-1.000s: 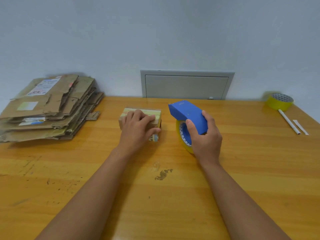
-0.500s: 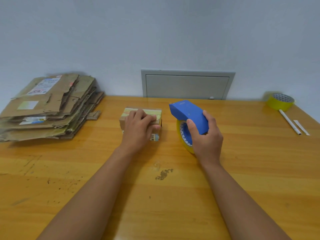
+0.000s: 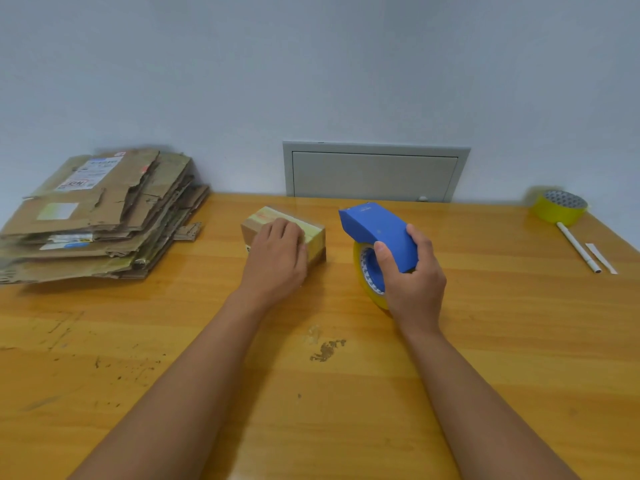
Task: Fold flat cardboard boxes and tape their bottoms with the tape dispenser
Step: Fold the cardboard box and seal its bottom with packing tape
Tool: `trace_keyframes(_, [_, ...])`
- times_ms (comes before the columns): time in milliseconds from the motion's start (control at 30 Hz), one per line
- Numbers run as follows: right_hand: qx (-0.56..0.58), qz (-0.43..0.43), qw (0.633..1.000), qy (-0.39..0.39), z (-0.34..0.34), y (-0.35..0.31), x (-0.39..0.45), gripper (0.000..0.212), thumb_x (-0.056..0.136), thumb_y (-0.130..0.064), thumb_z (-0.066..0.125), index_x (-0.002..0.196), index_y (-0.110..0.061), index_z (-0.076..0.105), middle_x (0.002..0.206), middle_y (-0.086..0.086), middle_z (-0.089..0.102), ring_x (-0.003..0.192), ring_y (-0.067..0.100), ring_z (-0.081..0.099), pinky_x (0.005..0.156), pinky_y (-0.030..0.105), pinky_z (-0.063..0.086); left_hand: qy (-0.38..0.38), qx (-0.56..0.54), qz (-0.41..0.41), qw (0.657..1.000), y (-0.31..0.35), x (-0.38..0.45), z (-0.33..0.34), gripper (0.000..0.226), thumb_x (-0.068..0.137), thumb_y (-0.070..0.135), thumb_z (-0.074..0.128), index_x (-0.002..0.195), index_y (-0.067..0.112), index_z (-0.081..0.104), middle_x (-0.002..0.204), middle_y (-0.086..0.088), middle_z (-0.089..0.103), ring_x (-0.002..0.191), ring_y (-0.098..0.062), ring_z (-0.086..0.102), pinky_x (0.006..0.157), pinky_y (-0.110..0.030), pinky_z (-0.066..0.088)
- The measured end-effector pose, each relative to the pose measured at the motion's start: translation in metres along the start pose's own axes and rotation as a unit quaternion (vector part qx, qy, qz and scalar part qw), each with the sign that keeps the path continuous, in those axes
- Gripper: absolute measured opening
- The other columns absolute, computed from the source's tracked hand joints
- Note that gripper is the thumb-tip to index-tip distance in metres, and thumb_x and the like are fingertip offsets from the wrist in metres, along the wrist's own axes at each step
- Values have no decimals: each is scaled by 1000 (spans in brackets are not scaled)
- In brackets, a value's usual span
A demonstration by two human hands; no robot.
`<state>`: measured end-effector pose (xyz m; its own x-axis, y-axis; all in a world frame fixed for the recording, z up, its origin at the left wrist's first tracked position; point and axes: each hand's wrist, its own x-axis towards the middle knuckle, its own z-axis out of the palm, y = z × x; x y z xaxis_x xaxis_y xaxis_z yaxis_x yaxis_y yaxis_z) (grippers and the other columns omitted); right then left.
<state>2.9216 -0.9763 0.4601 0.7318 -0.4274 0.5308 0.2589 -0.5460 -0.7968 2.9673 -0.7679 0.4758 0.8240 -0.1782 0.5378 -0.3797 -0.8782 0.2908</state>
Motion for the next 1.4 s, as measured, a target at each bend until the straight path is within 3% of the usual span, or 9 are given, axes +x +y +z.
trace_keyframes(100, [0, -2, 1000, 2, 1, 0, 0, 61, 86, -54, 62, 135, -19, 55, 110, -3, 59, 90, 17, 56, 72, 25, 41, -40, 49, -19, 998, 4, 2, -1, 39, 98, 40, 48, 128, 15, 55, 125, -7, 49, 116, -27, 44, 98, -40, 40])
trace_keyframes(300, [-2, -4, 1000, 0, -1, 3, -1, 56, 89, -47, 68, 136, -19, 54, 110, -1, 59, 90, 19, 57, 68, 18, 40, -61, 18, -15, 998, -2, -1, -2, 42, 90, 2, 57, 131, 15, 58, 132, -7, 52, 118, -30, 48, 101, -38, 40])
trace_keyframes(500, [-2, -4, 1000, 0, -1, 1, -1, 57, 89, -49, 67, 136, -18, 54, 114, 2, 62, 91, 17, 56, 73, 25, 41, -42, 42, -62, 996, 7, 3, 8, 46, 88, 62, 57, 117, 26, 54, 131, -5, 47, 121, -26, 44, 102, -39, 38])
trace_keyframes(633, [1, -3, 1000, 2, -3, 2, -2, 59, 87, -51, 65, 136, -18, 54, 115, 2, 62, 92, 17, 56, 73, 27, 43, 8, 70, -87, 994, 19, 7, 15, 37, 87, 45, 61, 108, 16, 53, 119, -8, 55, 112, -29, 48, 101, -40, 36])
trace_keyframes(800, [1, -3, 1000, 0, -1, 3, -1, 56, 89, -44, 70, 136, -18, 55, 116, 3, 61, 91, 17, 56, 72, 25, 44, 2, 107, -100, 989, 10, 3, 8, 48, 80, 24, 57, 128, 19, 55, 124, -12, 50, 121, -34, 44, 117, -45, 14])
trace_keyframes(867, [0, -3, 1000, 0, -1, 3, -2, 56, 90, -45, 69, 137, -18, 54, 115, 3, 61, 92, 17, 56, 70, 21, 41, -13, 129, -98, 987, 1, 3, 5, 50, 80, 19, 59, 130, 24, 56, 129, -13, 47, 122, -33, 38, 112, -43, 18])
trace_keyframes(1067, [-3, -7, 1000, 0, -2, 2, -2, 59, 89, -49, 65, 137, -17, 53, 115, 3, 61, 91, 18, 56, 68, 20, 42, -47, 167, -90, 981, 3, 6, 10, 54, 96, 36, 55, 146, 30, 35, 148, -9, 39, 135, -30, 31, 108, -42, 25])
trace_keyframes(1300, [4, -4, 1000, -1, -2, 3, -2, 61, 88, -51, 64, 137, -17, 53, 117, 5, 62, 93, 19, 57, 70, 21, 42, -92, 107, 16, 990, -24, 5, -10, 54, 93, 15, 60, 141, 34, 44, 154, 1, 39, 145, -24, 29, 117, -43, 16])
trace_keyframes(1400, [7, -1, 1000, -1, -1, 3, -2, 60, 88, -50, 67, 137, -17, 54, 117, 4, 62, 94, 18, 56, 71, 22, 42, -107, 86, -25, 990, -20, 4, -6, 51, 91, 31, 60, 138, 29, 41, 159, -2, 30, 147, -27, 19, 118, -44, 14])
